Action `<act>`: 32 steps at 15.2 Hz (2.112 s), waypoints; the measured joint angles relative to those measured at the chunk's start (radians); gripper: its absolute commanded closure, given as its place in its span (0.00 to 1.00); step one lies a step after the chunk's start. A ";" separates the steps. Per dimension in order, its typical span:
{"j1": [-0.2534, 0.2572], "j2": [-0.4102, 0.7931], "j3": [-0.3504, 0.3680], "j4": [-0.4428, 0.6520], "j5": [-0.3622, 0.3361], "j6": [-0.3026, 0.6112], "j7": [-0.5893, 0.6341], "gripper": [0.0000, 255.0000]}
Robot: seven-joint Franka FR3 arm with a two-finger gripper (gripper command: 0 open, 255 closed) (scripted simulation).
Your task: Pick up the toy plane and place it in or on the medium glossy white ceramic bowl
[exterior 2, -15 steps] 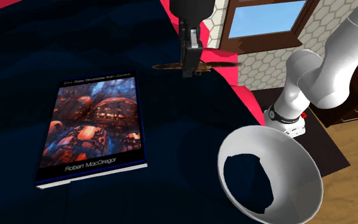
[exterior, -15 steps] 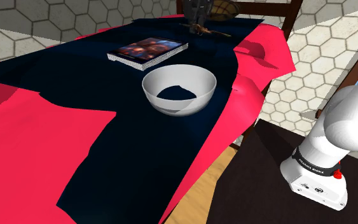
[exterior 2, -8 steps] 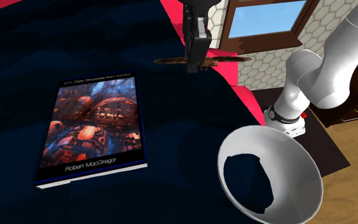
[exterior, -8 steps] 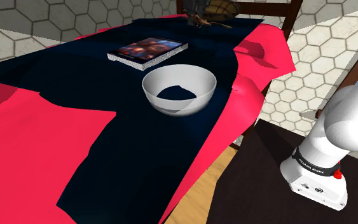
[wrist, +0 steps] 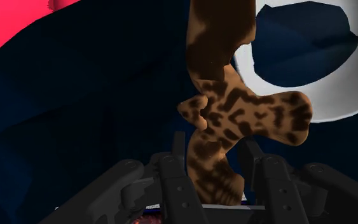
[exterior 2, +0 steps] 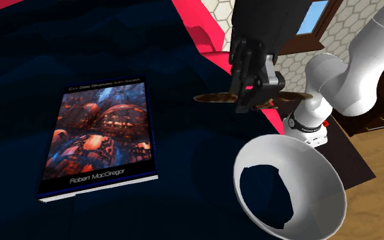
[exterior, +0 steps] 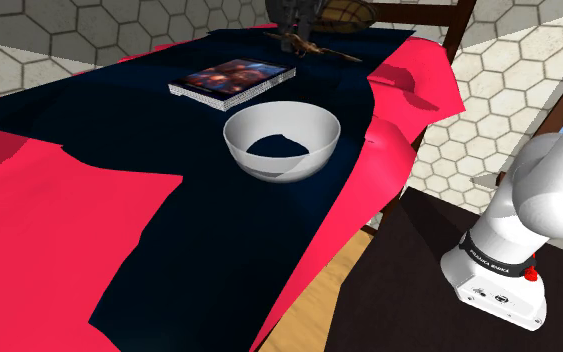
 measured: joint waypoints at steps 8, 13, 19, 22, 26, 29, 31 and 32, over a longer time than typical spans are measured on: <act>0.083 0.055 0.135 0.062 -0.011 -0.003 0.217 1.00; 0.087 0.026 0.138 -0.026 0.000 0.060 0.223 1.00; 0.089 -0.006 0.135 -0.141 0.013 0.145 0.214 1.00; 0.089 -0.017 0.132 -0.187 0.018 0.181 0.209 1.00; 0.090 -0.018 0.133 -0.195 0.018 0.187 0.210 1.00; 0.090 -0.019 0.133 -0.195 0.018 0.188 0.210 0.00; 0.090 -0.019 0.133 -0.195 0.018 0.188 0.210 0.00; 0.090 -0.019 0.133 -0.195 0.018 0.188 0.210 0.00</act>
